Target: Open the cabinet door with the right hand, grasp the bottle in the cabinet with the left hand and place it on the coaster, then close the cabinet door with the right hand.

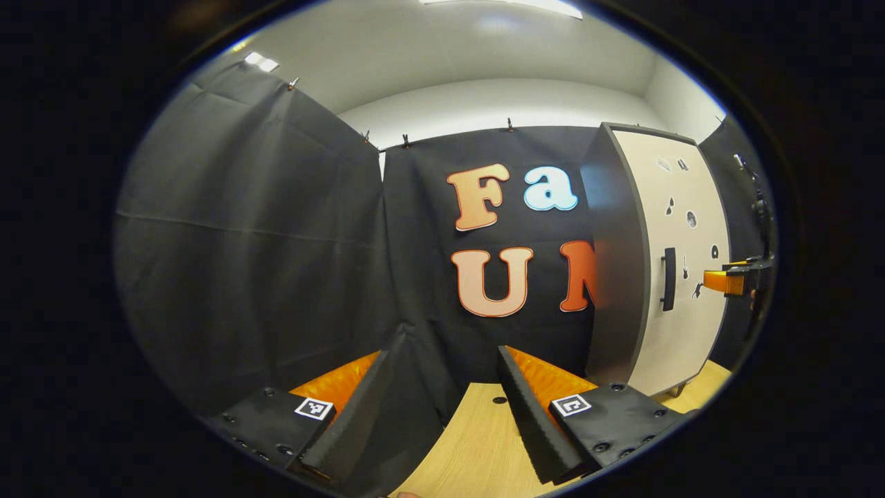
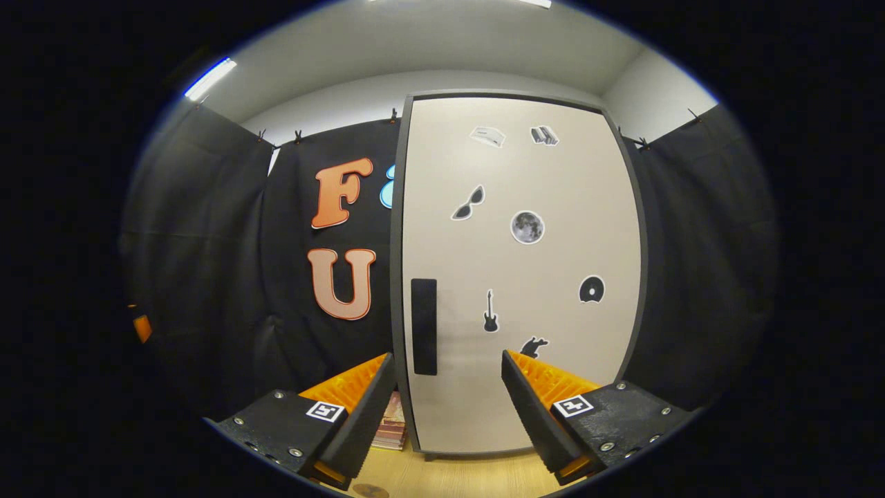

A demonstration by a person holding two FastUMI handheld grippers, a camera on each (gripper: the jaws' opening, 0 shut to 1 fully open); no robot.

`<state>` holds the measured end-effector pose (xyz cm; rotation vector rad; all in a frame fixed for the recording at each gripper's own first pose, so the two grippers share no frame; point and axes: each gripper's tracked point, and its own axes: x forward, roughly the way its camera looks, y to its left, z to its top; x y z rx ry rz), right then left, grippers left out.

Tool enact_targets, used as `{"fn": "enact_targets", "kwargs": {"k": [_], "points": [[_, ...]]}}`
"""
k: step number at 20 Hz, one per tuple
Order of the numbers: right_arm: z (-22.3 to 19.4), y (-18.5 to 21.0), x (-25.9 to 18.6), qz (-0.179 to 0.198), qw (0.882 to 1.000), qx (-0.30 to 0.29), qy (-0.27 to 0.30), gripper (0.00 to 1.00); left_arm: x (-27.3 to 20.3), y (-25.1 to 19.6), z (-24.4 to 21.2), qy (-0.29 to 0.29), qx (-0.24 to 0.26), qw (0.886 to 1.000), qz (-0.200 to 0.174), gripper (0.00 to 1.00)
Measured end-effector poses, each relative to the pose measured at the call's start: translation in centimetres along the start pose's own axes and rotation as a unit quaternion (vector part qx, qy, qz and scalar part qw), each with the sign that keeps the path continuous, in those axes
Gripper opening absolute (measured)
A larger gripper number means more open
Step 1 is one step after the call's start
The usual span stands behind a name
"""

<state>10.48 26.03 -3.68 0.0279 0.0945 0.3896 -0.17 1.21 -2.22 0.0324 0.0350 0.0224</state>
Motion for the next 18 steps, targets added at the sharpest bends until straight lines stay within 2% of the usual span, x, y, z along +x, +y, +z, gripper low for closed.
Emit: {"fn": "enact_targets", "kwargs": {"k": [6, 11, 17, 18], "points": [[-0.7, 1.8, 4.7, 0.003, 1.0, 0.007, 0.011, 0.94, 0.2, 2.4, -0.5, 0.006, 0.004, 1.0, 0.027, 0.99], [-1.3, 1.9, 7.8, -0.013, 1.0, 0.011, 0.019, 0.92, 0.1, 4.2, -0.9, 0.01, 0.004, 0.999, 0.045, 0.99], [-2.2, 1.6, 10.3, -0.035, 0.999, 0.022, 0.031, 0.75, 0.0, 5.5, -1.6, 0.016, 0.007, 0.998, 0.057, 0.99], [-2.3, 1.7, 10.6, -0.036, 0.999, 0.02, 0.032, 0.69, -0.1, 5.6, -1.7, 0.017, 0.007, 0.998, 0.059, 0.99]]}}
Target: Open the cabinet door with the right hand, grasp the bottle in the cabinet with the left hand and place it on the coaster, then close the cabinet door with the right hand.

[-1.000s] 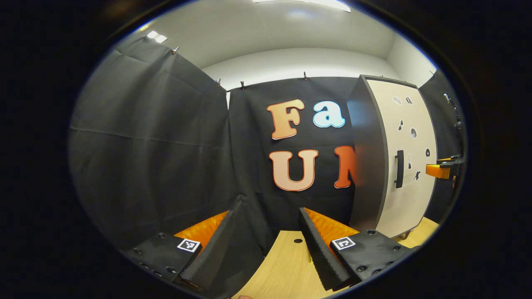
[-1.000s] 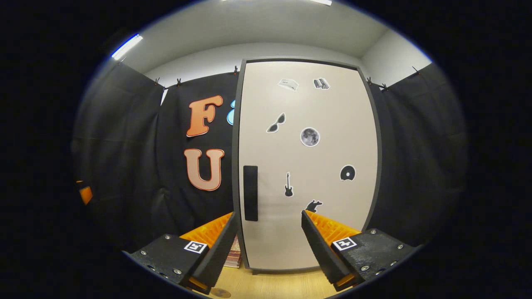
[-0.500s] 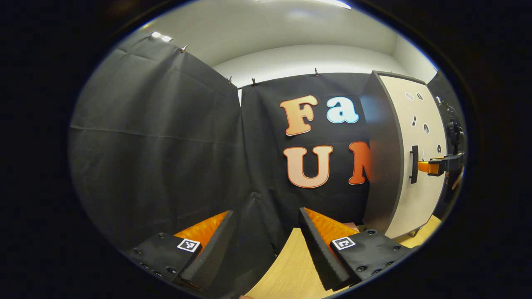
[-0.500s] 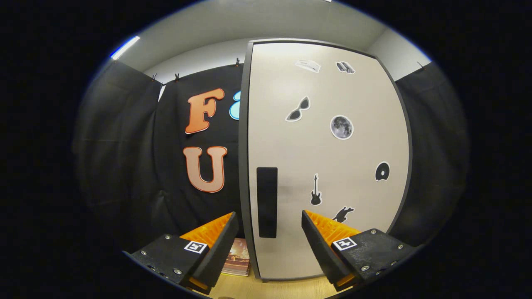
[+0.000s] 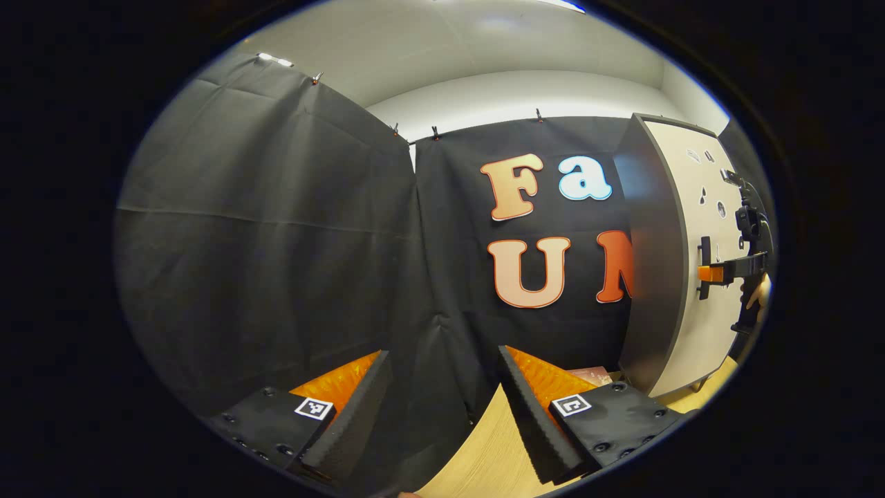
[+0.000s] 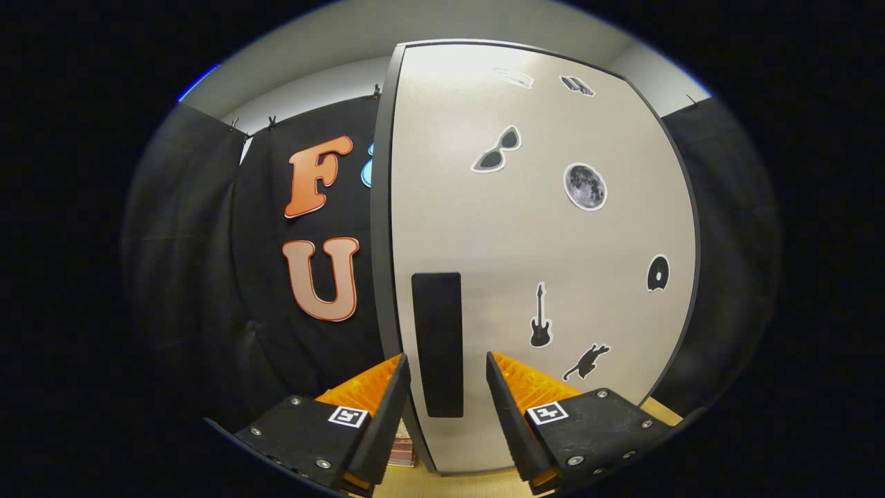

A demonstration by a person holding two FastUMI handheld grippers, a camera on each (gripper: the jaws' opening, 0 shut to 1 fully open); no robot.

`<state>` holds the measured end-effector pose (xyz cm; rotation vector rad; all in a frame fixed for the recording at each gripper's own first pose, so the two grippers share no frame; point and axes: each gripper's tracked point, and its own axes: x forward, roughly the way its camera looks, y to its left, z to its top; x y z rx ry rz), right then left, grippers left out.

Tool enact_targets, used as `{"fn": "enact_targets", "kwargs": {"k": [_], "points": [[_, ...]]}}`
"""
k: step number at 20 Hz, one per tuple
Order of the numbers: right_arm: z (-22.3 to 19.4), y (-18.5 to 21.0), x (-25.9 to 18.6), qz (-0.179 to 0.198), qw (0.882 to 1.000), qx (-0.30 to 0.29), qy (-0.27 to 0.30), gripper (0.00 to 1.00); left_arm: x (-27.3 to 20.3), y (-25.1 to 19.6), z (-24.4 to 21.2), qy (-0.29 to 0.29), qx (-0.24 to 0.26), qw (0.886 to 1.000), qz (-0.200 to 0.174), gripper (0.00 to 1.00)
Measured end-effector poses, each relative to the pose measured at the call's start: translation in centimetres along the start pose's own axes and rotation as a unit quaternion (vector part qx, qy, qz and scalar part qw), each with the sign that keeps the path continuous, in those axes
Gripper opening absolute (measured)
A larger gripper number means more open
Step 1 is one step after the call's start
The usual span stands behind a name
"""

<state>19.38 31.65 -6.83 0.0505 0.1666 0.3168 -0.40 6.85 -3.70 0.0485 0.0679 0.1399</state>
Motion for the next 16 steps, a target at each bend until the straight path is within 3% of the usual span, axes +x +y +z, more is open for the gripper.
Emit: {"fn": "enact_targets", "kwargs": {"k": [3, 6, 16], "points": [[-0.4, 0.4, 0.7, 0.0, 1.0, 0.001, 0.007, 0.58, 0.4, 0.2, -0.4, 0.004, 0.0, 1.0, 0.005, 0.99], [-0.4, 0.3, 1.0, -0.003, 1.0, 0.005, 0.006, 0.38, 0.4, 0.3, -0.6, 0.007, 0.0, 1.0, 0.009, 0.99], [-0.3, 0.5, -1.0, 0.036, 0.999, 0.004, -0.003, 0.23, 0.2, 0.4, -0.3, 0.008, 0.007, 1.0, 0.009, 0.99]]}}
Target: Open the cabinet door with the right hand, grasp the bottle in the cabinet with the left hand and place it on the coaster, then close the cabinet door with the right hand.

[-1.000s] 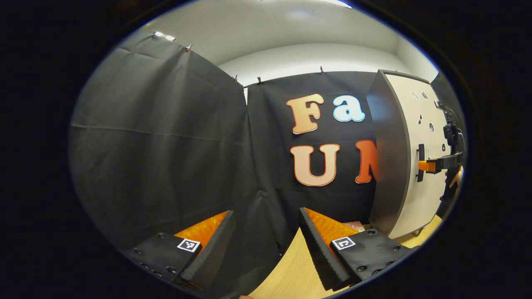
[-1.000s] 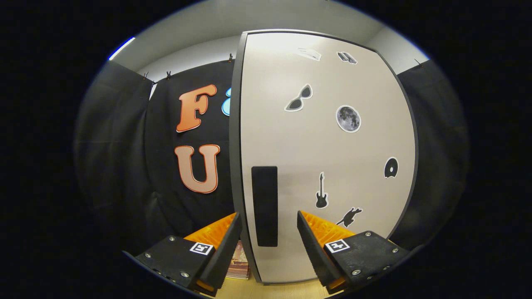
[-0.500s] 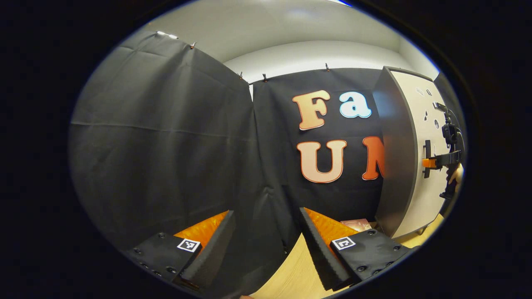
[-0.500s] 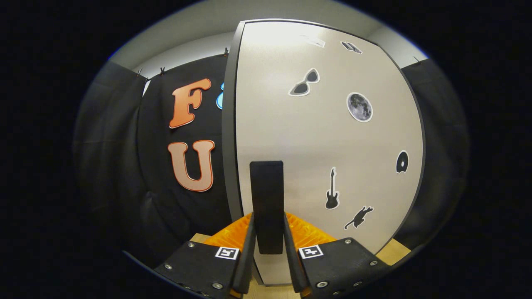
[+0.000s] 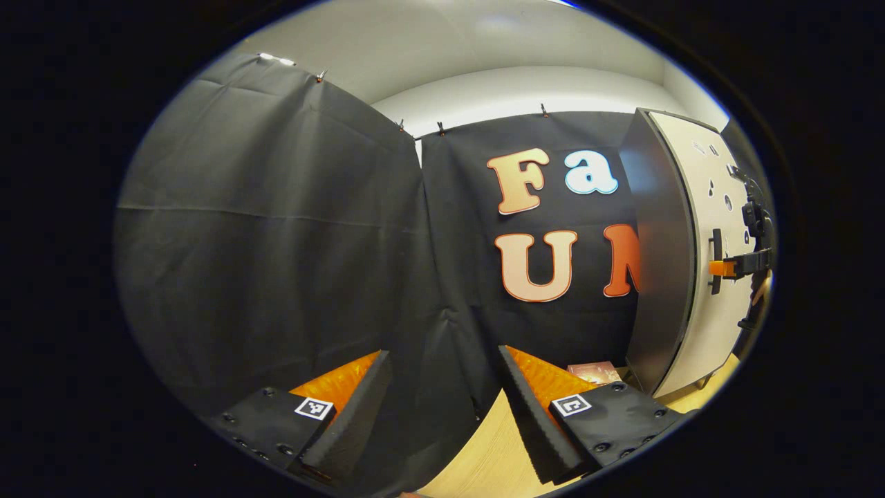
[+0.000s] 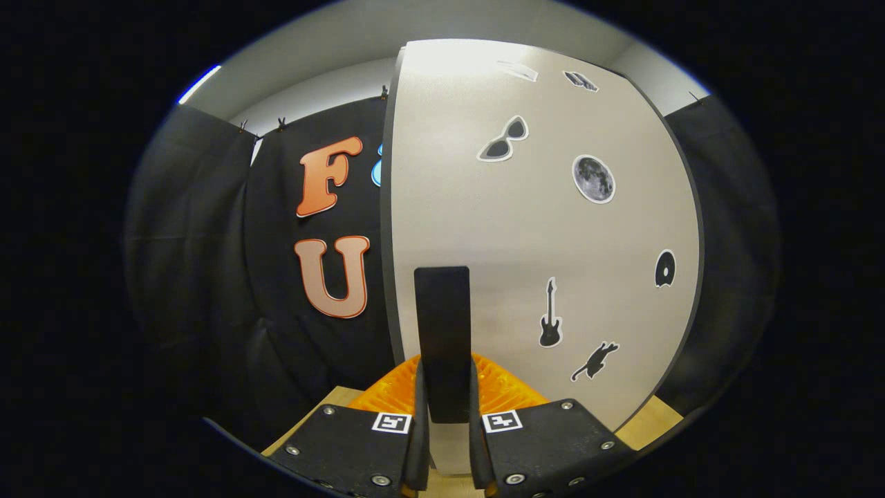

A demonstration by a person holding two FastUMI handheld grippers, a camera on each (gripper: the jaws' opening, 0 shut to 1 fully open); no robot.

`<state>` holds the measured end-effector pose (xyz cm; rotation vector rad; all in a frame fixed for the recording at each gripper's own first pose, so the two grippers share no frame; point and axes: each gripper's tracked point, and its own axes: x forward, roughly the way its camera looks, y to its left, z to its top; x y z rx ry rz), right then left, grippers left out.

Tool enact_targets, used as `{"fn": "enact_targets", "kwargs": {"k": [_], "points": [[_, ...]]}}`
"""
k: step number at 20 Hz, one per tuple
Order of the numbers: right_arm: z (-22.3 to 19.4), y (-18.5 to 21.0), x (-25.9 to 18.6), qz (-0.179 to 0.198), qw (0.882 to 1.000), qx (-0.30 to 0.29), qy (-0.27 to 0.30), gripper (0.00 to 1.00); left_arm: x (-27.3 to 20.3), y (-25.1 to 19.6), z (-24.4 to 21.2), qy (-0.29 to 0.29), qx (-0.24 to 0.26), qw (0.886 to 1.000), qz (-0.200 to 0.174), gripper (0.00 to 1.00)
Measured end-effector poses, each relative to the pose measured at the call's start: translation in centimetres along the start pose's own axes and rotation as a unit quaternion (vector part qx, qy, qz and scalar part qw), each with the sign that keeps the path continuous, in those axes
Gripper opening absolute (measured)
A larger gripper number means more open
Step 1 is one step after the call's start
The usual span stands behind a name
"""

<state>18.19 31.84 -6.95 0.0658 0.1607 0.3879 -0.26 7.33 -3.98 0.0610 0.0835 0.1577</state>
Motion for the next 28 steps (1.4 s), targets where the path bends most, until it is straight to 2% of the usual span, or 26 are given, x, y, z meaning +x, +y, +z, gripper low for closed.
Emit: {"fn": "enact_targets", "kwargs": {"k": [6, 12, 13, 14, 16, 25, 28], "points": [[0.5, 0.0, -3.9, 0.031, 0.999, -0.001, -0.005, 0.22, -0.2, -0.3, 0.7, 0.0, -0.002, 1.0, -0.01, 0.99], [-0.5, -3.6, -12.8, 0.043, 0.999, -0.009, -0.01, 0.23, -0.7, -0.8, 1.9, -0.002, 0.002, 1.0, -0.026, 0.99], [-0.6, -4.3, -14.1, 0.042, 0.999, -0.009, -0.009, 0.22, -0.9, -0.9, 2.3, -0.002, 0.001, 1.0, -0.031, 0.99], [-0.5, -5.0, -15.0, 0.038, 0.999, -0.008, -0.01, 0.27, -1.2, -1.2, 2.7, -0.003, 0.0, 0.999, -0.035, 0.99], [-0.3, -6.2, -16.7, 0.037, 0.999, -0.002, -0.014, 0.19, -1.7, -2.6, 2.7, -0.005, -0.001, 0.999, -0.041, 0.99], [-0.6, -11.4, -23.1, 0.0, 1.0, 0.001, -0.014, 0.18, -2.0, -6.9, 3.7, -0.011, 0.002, 0.996, -0.083, 0.99], [-0.5, -13.6, -25.3, -0.018, 1.0, -0.002, -0.014, 0.15, -2.2, -9.0, 3.9, -0.012, -0.004, 0.995, -0.103, 0.99]]}}
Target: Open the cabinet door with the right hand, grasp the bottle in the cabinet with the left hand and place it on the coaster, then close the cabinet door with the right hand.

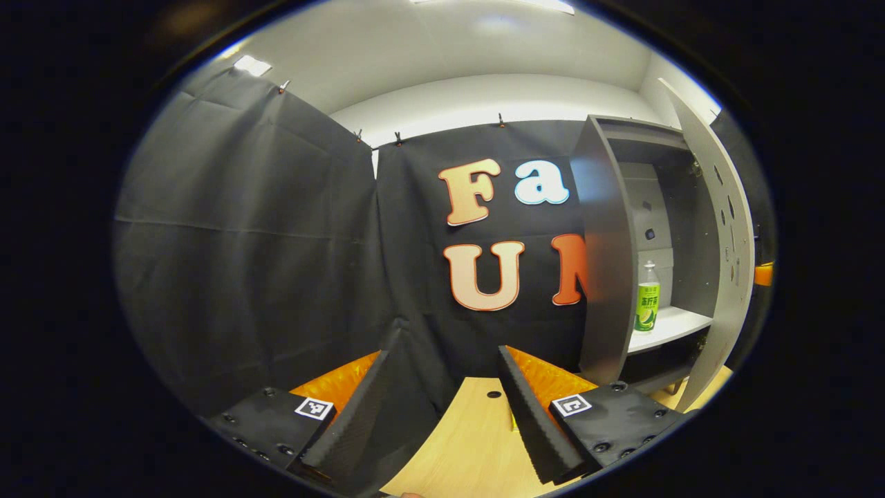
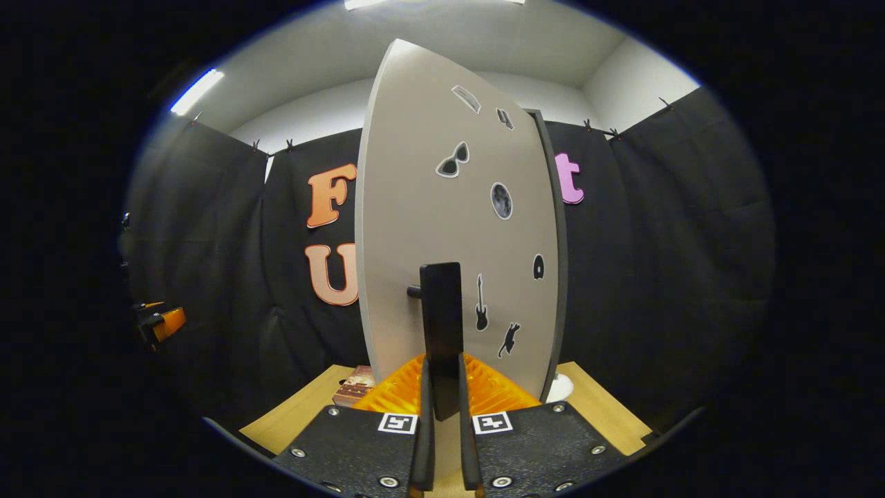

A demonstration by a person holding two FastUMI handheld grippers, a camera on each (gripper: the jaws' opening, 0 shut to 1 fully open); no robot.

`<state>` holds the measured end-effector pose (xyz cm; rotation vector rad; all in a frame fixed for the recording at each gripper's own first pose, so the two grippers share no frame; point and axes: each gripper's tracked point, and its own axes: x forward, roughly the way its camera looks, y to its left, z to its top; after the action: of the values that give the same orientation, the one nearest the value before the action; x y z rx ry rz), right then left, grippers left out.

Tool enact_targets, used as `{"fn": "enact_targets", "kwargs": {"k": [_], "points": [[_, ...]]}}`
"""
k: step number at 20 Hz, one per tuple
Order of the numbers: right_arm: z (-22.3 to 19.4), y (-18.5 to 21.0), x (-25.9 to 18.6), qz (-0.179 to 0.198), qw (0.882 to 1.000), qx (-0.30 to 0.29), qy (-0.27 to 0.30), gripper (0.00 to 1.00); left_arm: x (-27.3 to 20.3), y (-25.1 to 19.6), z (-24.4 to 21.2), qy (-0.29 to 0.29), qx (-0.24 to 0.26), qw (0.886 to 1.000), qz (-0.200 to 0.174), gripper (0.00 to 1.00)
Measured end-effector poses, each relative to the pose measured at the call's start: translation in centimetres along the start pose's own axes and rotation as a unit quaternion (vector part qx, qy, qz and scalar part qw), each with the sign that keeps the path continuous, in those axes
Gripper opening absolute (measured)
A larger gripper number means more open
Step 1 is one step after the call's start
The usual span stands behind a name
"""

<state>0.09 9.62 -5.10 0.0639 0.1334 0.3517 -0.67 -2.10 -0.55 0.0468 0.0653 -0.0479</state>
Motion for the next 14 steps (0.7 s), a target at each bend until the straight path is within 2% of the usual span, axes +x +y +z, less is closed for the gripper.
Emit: {"fn": "enact_targets", "kwargs": {"k": [3, 6, 14], "points": [[0.0, -1.7, -1.4, -0.013, 1.0, -0.003, 0.002, 0.15, 0.0, -2.1, 0.6, -0.002, -0.004, 1.0, -0.019, 0.99], [0.2, -3.0, -1.9, -0.025, 1.0, -0.003, 0.002, 0.1, -0.2, -4.4, 1.3, -0.005, -0.003, 0.999, -0.037, 0.99], [0.5, -9.4, -5.0, -0.077, 0.997, -0.005, -0.006, 0.05, -0.7, -10.7, 0.7, 0.009, -0.007, 0.998, -0.062, 0.99]]}}
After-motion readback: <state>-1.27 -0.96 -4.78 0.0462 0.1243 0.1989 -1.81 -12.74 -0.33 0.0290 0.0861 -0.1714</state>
